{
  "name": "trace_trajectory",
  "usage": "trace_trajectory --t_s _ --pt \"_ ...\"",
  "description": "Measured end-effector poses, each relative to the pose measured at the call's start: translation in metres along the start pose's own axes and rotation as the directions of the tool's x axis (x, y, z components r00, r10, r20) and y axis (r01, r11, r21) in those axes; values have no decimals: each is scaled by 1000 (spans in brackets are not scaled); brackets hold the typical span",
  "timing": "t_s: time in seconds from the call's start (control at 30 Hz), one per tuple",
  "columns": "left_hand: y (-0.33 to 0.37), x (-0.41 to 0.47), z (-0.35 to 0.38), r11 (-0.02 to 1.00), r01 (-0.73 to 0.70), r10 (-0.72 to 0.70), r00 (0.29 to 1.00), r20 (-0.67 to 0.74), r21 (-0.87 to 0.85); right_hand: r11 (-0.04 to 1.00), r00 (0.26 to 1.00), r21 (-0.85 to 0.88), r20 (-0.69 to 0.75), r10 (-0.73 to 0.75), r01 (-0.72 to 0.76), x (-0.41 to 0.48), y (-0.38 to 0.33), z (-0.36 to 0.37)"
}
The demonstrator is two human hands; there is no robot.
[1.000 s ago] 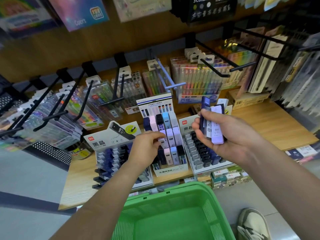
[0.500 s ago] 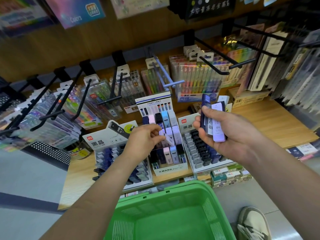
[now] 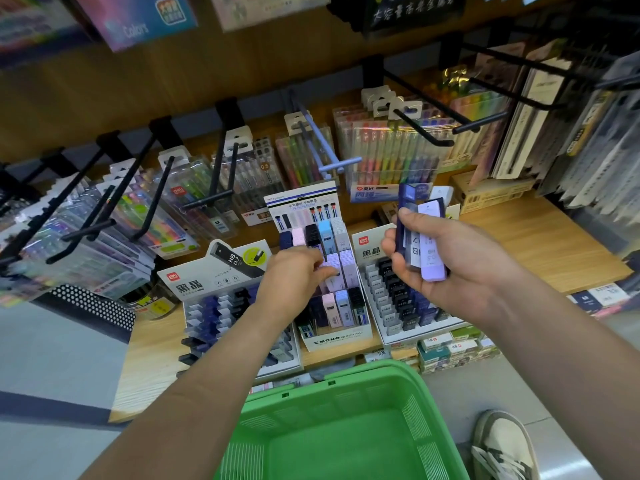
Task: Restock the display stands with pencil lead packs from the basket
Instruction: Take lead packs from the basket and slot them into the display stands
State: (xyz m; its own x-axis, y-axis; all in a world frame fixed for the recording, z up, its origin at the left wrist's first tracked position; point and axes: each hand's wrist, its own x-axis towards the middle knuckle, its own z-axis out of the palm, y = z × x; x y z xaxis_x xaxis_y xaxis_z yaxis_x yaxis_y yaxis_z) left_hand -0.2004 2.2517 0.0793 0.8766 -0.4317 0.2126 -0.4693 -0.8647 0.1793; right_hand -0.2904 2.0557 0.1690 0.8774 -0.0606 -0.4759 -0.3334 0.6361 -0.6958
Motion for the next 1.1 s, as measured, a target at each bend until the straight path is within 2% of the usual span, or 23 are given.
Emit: trace_trajectory --t_s 0.27,0.57,0.73,0.87,0.97,1.03,1.1 --pt "8 1 4 999 -43 43 999 -11 -8 1000 1000 -5 -3 10 -10 -2 0 2" --pt "3 -4 4 985 -121 108 988 108 123 1000 1000 -17 -8 12 -12 -3 -1 1" --pt "5 -11 14 982 -141 138 990 35 126 999 1000 -21 -18 25 -26 -3 0 3" --pt "7 -15 20 999 -26 24 999 -47 -42 999 1000 -25 -20 24 -24 -3 0 3" --pt "9 -22 13 966 126 -163 975 -153 -227 999 1000 -50 -2 16 -16 -3 1 2" --pt "10 -26 4 882 257 -336 931 -143 -395 998 1000 -59 1 12 -12 -3 0 2" --pt "11 -29 -7 710 363 -467 884 -17 -603 997 1000 -80 9 5 -4 -3 0 3"
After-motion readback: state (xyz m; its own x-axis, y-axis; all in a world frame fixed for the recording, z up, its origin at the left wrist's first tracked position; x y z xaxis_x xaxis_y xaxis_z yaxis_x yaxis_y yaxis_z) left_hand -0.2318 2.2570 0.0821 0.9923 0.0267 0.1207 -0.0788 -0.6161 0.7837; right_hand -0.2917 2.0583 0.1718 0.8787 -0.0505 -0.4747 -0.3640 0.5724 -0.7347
